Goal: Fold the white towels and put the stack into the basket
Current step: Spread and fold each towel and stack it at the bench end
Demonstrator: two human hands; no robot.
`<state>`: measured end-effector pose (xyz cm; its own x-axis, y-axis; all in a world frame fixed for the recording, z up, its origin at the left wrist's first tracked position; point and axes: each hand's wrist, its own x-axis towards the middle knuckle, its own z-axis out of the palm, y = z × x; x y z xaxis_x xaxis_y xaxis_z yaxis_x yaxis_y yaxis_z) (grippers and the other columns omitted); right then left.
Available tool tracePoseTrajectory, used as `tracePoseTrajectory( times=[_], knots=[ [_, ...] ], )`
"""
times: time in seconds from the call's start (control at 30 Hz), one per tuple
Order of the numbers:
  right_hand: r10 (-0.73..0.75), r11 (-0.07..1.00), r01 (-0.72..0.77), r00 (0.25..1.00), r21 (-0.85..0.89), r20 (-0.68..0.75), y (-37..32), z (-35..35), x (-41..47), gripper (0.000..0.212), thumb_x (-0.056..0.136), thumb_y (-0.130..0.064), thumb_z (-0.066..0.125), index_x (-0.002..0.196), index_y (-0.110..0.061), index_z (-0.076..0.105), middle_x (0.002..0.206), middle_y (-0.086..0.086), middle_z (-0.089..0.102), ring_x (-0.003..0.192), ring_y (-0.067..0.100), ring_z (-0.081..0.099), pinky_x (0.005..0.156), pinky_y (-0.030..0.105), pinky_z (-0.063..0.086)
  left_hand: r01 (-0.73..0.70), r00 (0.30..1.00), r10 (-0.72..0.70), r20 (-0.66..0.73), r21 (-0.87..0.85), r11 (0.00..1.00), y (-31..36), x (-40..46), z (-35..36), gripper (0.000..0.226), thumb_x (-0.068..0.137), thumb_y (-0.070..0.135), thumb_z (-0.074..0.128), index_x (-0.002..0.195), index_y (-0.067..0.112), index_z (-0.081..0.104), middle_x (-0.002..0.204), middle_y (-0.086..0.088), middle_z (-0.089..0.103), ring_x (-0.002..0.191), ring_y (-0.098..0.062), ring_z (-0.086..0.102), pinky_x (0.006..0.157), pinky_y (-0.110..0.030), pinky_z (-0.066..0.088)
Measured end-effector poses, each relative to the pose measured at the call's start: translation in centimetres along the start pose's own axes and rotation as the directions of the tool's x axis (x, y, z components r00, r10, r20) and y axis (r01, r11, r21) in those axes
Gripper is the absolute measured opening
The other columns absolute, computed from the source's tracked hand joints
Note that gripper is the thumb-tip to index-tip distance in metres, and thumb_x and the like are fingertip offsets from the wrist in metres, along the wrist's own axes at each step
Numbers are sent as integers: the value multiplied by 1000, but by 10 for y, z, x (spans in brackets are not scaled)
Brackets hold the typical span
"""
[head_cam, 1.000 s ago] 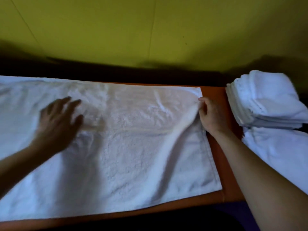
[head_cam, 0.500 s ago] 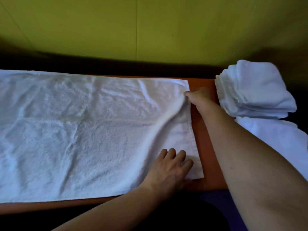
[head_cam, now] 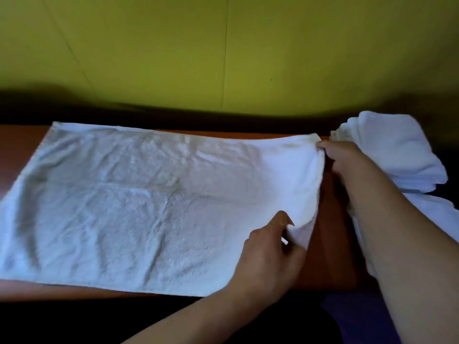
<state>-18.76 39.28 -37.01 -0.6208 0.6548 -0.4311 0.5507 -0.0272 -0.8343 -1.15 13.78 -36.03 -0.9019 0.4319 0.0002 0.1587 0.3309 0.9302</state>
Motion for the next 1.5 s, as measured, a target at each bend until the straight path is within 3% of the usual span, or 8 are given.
tracePoseTrajectory(
  times=[0.2, 0.33, 0.67, 0.8, 1.07, 1.2, 1.33, 1.5],
  knots=[
    [-14, 992, 0, 993, 123, 114, -29, 18, -44, 35, 91, -23, 67, 121, -6, 63, 121, 14, 67, 76, 19, 66, 55, 29, 50, 5, 996, -15, -93, -107, 994, 28, -29, -50, 23, 85, 21, 47, 71, 17, 30, 50, 2, 31, 53, -17, 28, 52, -34, 25],
    [-154, 987, 149, 983, 65, 96, -58, 61, -93, 28, 91, -28, 66, 111, -8, 66, 104, 10, 67, 88, 24, 66, 66, 30, 51, 2, 982, -27, -187, -136, 991, 30, -55, -96, 24, 81, 27, 45, 70, 17, 26, 55, 2, 27, 56, -12, 25, 53, -34, 25],
    [-288, 927, 214, 932, 308, 222, -111, 236, -200, 4, 90, -12, 65, 91, -14, 68, 81, 5, 64, 68, 14, 64, 50, 23, 50, 9, 831, -129, -540, -220, 975, -17, -110, -224, 41, 97, 49, 49, 79, 13, 47, 62, 6, 51, 61, -14, 57, 66, -51, 56],
    [-328, 926, 247, 902, 287, 280, -125, 308, -229, 7, 89, -12, 64, 90, -14, 70, 75, 2, 64, 65, 13, 64, 52, 23, 51, 26, 766, -233, -599, -333, 943, -41, -123, -271, 9, 104, 25, 48, 103, 23, 57, 80, -6, 73, 71, -21, 74, 73, -47, 61],
    [-393, 916, 339, 865, 214, 312, -123, 437, -276, 22, 87, -11, 59, 68, -16, 68, 74, 6, 67, 70, 20, 62, 66, 32, 51, 133, 633, -370, -680, -376, 917, -91, -142, -349, 11, 103, 10, 47, 102, 21, 50, 75, -9, 75, 64, -26, 74, 68, -39, 61],
    [-418, 908, 382, 837, 170, 354, -111, 479, -289, 21, 93, -13, 59, 103, -5, 76, 92, 10, 70, 79, 19, 64, 69, 29, 50, 212, 543, -428, -722, -376, 902, -125, -148, -371, 14, 101, 10, 50, 98, 23, 49, 72, -5, 74, 58, -24, 73, 56, -27, 55],
    [-317, 949, 260, 791, 181, 524, -96, 497, -300, 12, 99, -17, 57, 101, -10, 67, 76, 9, 62, 61, 20, 60, 55, 30, 56, 398, 460, -529, -713, -367, 841, -164, -153, -384, 12, 99, 12, 51, 98, 24, 48, 80, -4, 72, 55, -22, 73, 53, -27, 57],
    [-282, 956, 278, 765, 97, 579, -45, 443, -306, 19, 99, -11, 51, 115, -15, 60, 75, 5, 57, 58, 18, 56, 50, 26, 50, 735, 365, -659, -657, -231, 637, -225, -154, -403, 12, 88, 19, 56, 100, 15, 55, 92, -12, 71, 92, -33, 68, 82, -41, 55]
  ],
)
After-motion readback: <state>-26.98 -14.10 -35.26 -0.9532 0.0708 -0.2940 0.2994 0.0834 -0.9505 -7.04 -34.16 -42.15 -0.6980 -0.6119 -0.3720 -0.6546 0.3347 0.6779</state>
